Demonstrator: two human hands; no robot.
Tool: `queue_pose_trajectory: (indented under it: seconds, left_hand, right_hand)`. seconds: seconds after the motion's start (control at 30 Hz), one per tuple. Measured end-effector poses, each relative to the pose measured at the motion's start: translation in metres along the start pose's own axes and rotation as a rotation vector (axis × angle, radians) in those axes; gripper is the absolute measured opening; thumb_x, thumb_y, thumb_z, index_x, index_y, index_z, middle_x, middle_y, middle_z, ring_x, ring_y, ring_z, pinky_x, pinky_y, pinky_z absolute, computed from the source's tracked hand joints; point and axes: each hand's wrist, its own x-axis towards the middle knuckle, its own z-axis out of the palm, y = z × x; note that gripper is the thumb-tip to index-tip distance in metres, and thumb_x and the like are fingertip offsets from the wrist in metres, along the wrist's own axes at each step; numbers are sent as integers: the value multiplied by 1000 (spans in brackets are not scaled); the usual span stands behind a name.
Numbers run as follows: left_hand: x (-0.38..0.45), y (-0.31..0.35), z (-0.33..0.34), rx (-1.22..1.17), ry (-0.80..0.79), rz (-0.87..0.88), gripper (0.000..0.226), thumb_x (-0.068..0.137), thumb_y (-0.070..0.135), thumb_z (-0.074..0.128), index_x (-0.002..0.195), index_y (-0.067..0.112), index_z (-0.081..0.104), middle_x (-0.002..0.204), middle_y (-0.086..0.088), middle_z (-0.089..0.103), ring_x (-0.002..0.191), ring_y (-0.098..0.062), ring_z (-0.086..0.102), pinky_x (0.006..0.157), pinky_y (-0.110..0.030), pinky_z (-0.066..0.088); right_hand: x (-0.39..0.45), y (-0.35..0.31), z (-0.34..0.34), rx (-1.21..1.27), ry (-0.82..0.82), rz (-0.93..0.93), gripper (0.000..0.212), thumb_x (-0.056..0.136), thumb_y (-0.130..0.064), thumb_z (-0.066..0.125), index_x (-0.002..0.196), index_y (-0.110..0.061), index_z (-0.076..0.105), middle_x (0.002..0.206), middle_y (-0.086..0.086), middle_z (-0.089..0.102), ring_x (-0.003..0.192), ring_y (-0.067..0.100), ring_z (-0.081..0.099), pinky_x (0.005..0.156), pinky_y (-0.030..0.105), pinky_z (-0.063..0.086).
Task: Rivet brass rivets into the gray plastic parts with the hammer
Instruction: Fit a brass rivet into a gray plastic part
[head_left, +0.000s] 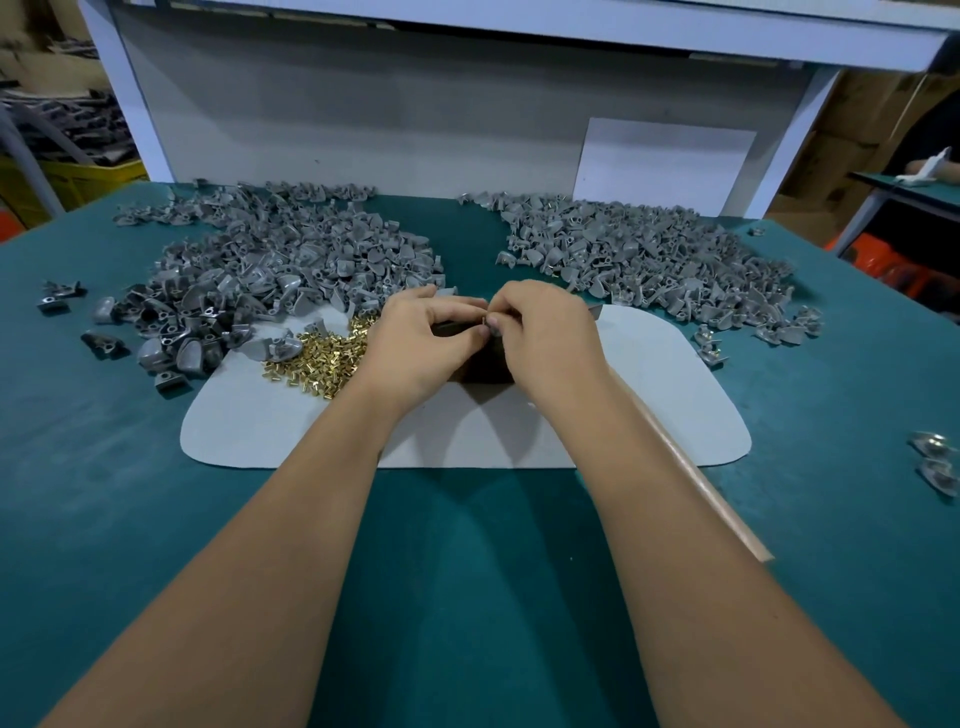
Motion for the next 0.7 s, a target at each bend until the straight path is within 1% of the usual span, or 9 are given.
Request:
queue_pose_trajectory:
  seconds: [0.1,0.17,0.23,0.33,0.43,0.5,0.6,0.67,0.7]
  left_hand:
    - [1,0,0,27,4,8,20,87,20,71,106,25,77,120,15,68,140,-14,34,118,-40,24]
    - [1,0,1,40,19,14,17,87,21,71,103,24,77,118,16,69,140,-13,34,118,-41,23]
    - [0,0,2,36,36,15,15,87,22,72,101,26,76,113,18,69,139,-11,34,119,-41,22]
    - [1,0,4,39,75,31,13,85,23,74,98,25,76,106,18,68,137,-11,37,118,-43,23]
    - [3,0,3,23,128,28,13,80,26,80,91,23,77,106,5,70,131,-19,46,114,-44,33]
    - [2,1,2,25,134,43,11,78,26,82,88,22,77,98,7,70,128,-24,50,111,-46,35]
    - [0,3,2,40,112,53,7,83,20,75,84,27,76,95,12,70,128,-22,49,112,-44,34]
    - [-2,7,2,-47,99,13,15,83,14,67,80,25,77,97,7,73,125,-17,51,112,-39,35]
    - [-3,10,1,-131,80,-7,20,82,10,63,76,23,77,96,3,74,118,-16,56,108,-36,40]
  right_hand:
    - [-6,5,-1,205,71,-5,14,91,-15,57,93,-13,71,96,-1,68,95,17,56,83,26,39]
    - [-8,7,-3,424,159,101,21,94,-15,52,105,-14,70,105,-2,68,99,10,58,87,20,42]
    - [-9,8,-4,547,223,191,24,92,-9,50,107,-15,68,106,-1,66,92,6,56,83,15,43]
    - [-11,9,-5,476,297,156,28,77,4,49,85,-19,63,85,-7,58,77,8,50,71,20,40]
    - [-12,7,-4,385,231,74,23,71,-1,52,73,-22,61,70,-14,55,79,16,52,70,30,43]
    - [-13,4,0,289,154,24,14,72,-10,57,74,-23,64,71,-13,57,85,18,52,75,32,44]
    - [-14,5,3,216,146,-13,3,75,-22,66,78,-21,66,79,-8,60,89,17,49,80,31,42]
    - [-14,7,3,215,146,-20,9,74,-27,71,78,-22,65,80,-9,60,88,17,49,79,28,40]
    - [-13,7,3,214,140,-16,11,74,-28,73,78,-22,65,80,-9,60,88,16,49,78,28,40]
